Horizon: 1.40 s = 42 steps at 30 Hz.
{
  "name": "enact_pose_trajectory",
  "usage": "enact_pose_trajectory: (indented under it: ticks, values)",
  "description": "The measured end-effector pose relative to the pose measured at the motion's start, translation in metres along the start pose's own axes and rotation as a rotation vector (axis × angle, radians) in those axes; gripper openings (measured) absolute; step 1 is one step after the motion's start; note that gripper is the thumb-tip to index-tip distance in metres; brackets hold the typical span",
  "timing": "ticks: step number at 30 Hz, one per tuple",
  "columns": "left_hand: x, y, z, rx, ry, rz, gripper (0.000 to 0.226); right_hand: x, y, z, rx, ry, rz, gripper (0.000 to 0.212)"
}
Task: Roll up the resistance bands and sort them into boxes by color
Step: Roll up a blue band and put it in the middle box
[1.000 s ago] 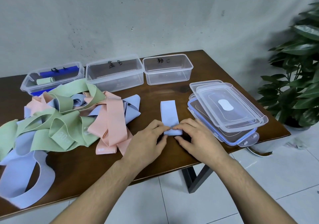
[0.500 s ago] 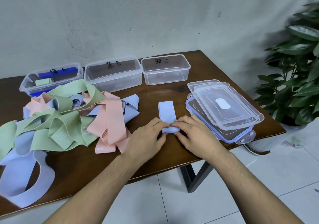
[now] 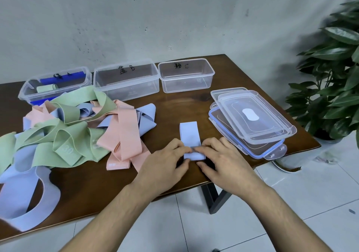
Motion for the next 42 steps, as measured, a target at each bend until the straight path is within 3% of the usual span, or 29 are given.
enact_pose_trajectory:
  ticks: [8, 21, 30, 42]
  values:
    - [0.000, 0.000, 0.000, -0.013, 0.003, 0.030, 0.030, 0.005, 0.002, -0.001, 0.097, 0.029, 0.017, 0.026]
    - [0.004, -0.002, -0.003, -0.054, 0.080, 0.021, 0.022, 0.008, 0.006, 0.001, 0.069, -0.014, 0.028, 0.033]
    - [0.005, 0.002, -0.006, -0.058, 0.088, 0.042, 0.024, 0.015, 0.012, -0.001, 0.109, 0.009, 0.049, 0.023]
    - [0.015, -0.007, -0.004, 0.005, 0.104, 0.017, 0.026, 0.024, 0.018, 0.000, 0.089, -0.076, 0.050, 0.032]
Point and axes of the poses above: each hand's wrist, its own x-axis towards the middle knuckle, its own z-axis out of the palm, y = z × x, the point moved 8 cm from there along x, towards the middle knuckle, and after that the axes turned 5 degrees about -y, right-handed, at the moved point
